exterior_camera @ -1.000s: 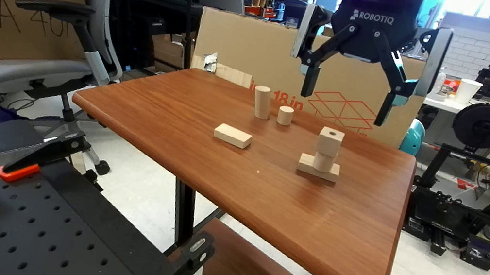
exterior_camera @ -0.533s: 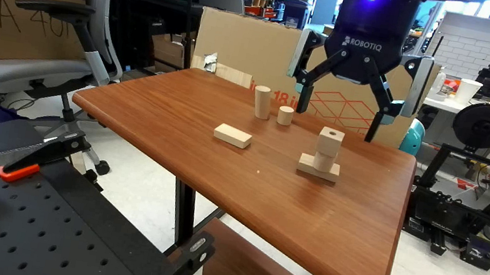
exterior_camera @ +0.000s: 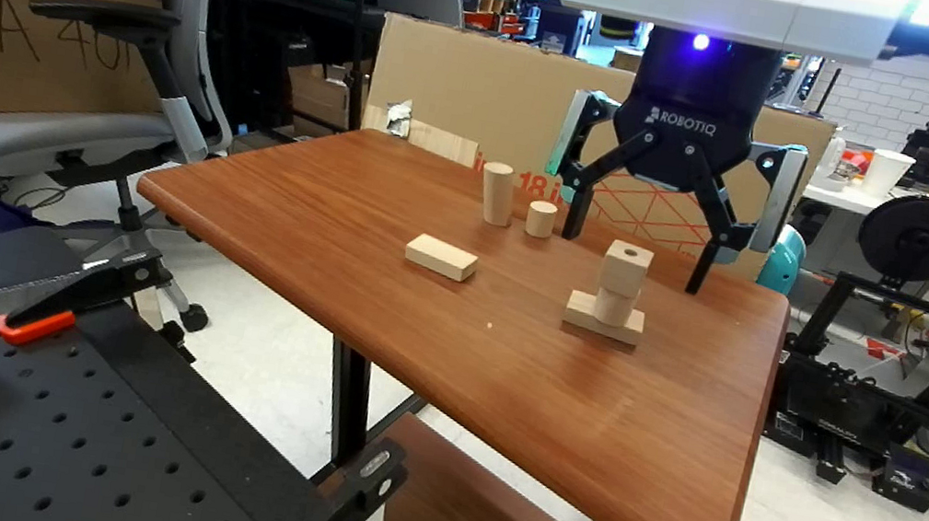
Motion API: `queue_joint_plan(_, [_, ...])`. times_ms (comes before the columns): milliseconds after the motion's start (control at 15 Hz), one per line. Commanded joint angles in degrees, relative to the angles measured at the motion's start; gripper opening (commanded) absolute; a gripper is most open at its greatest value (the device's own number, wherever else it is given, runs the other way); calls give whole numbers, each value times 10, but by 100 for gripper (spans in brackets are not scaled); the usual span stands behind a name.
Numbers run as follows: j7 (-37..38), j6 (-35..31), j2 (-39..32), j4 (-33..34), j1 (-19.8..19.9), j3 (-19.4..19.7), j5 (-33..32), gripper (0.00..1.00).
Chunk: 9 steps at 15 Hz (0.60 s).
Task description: Put the block on the rectangle
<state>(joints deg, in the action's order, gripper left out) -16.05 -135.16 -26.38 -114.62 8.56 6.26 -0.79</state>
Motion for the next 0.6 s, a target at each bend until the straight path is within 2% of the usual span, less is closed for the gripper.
queue_joint_plan(0, [-13,9,-19,29,12,-13,-5,74])
queue_joint_plan(533, [-10,19,-10,43,6,-15,-16,12])
